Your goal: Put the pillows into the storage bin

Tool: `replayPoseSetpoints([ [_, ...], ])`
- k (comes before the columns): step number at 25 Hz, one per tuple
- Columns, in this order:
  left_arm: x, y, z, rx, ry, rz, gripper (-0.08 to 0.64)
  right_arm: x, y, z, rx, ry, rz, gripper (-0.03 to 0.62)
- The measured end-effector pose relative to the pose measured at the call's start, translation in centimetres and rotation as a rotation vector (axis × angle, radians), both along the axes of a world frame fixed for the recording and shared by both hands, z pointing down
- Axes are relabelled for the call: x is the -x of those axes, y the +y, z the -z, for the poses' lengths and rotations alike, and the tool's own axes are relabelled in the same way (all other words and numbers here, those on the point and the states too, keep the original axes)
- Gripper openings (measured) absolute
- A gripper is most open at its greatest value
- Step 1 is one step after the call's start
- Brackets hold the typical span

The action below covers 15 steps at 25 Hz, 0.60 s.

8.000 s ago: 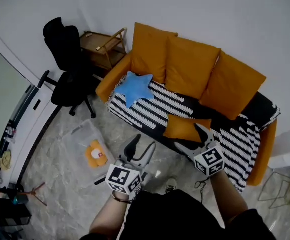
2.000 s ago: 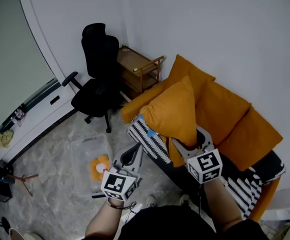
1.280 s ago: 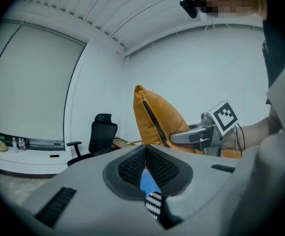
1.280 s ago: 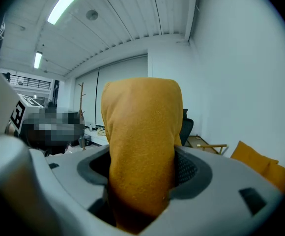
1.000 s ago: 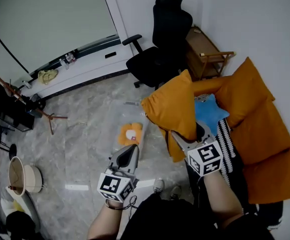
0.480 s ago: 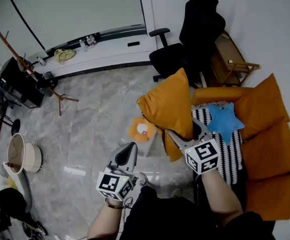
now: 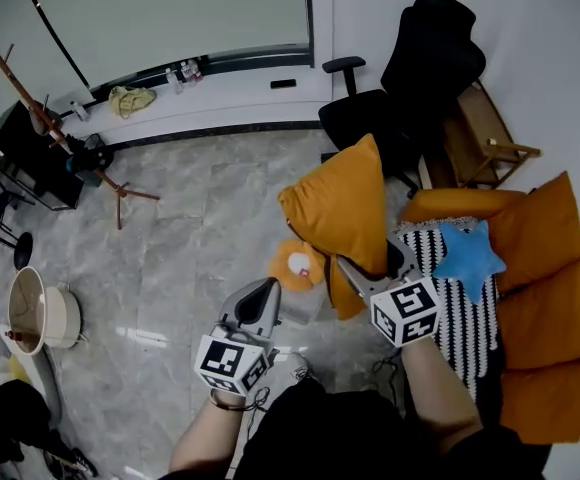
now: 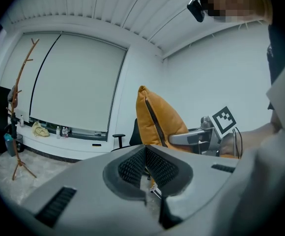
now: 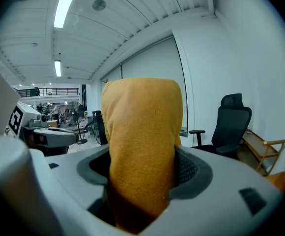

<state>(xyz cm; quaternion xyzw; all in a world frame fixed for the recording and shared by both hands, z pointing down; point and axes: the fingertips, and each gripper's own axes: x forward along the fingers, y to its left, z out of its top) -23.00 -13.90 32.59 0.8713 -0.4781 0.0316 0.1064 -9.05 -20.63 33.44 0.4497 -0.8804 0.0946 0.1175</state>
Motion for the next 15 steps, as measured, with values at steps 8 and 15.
replayPoseSetpoints([
  [8,5.6,-2.8,-1.7,0.031,0.014,0.029,0.006,7.1,-3.6,-1.7,0.041,0.019,0.056,0.328],
  [15,8.6,-3.8,-3.1,0.063,0.015,0.117,0.006,10.9,-6.0,-3.2,0.061,0.039,0.157,0.33],
])
